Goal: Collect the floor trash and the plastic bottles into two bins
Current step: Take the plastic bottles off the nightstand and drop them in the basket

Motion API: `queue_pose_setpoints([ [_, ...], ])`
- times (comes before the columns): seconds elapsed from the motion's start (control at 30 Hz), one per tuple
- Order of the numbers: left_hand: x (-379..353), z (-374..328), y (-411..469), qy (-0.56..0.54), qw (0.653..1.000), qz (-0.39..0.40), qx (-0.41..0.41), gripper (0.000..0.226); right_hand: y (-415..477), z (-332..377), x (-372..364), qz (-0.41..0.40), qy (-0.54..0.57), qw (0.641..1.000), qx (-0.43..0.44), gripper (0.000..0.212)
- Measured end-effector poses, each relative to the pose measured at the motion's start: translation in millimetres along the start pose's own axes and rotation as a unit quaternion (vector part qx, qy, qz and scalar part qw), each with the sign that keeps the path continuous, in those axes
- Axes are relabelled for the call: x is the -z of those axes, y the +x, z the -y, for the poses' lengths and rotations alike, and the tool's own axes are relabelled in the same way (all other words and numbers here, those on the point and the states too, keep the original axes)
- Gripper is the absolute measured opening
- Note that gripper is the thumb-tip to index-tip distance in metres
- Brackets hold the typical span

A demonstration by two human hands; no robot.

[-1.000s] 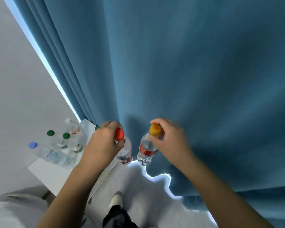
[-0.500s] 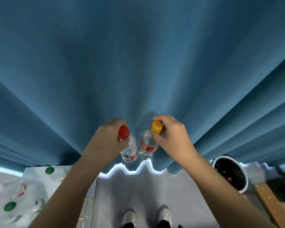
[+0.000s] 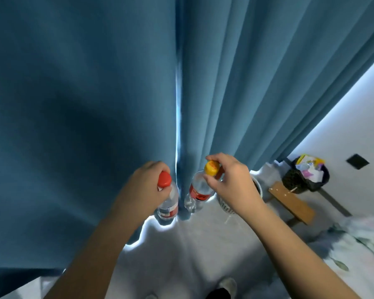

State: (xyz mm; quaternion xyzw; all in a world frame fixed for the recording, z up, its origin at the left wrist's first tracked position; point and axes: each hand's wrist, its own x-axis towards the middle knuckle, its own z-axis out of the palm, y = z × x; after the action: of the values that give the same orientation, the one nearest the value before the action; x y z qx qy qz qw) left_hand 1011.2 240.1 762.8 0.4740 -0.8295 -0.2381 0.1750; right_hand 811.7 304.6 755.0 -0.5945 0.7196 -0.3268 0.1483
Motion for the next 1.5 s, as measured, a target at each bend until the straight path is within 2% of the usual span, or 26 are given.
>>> queue_pose_setpoints([
  [0.17,-64,-73,35,-0.014,1.0,0.011,-0.013,0.019,1,-80,63,-0.007,-0.031,0.999,-0.032,0.036],
  [0.4,-142,-138,77,-0.026,0.999,0.042,-0.017,0.021,9,-174,132,-0.022,-0.073,0.994,-0.083,0.037],
  [0.6,-197,-161,120,-0.019,0.996,0.084,-0.023,0.019,14,-244,158,-0.038,-0.089,0.985,-0.145,0.033],
  [0.83,-275,-163,196,-0.016,0.99,0.14,0.004,0.029,44,-327,157,0.0,-0.095,0.972,-0.217,0.032],
  [1.13,-412,-129,297,0.011,0.971,0.223,0.09,0.019,116,-467,88,0.105,-0.073,0.936,-0.328,0.027],
  [1.37,-557,-72,343,0.035,0.958,0.253,0.132,0.018,134,-597,-31,0.187,-0.054,0.919,-0.343,0.025],
  [1.5,-642,-33,358,0.031,0.954,0.265,0.135,0.024,130,-666,-99,0.227,-0.056,0.912,-0.336,0.033],
])
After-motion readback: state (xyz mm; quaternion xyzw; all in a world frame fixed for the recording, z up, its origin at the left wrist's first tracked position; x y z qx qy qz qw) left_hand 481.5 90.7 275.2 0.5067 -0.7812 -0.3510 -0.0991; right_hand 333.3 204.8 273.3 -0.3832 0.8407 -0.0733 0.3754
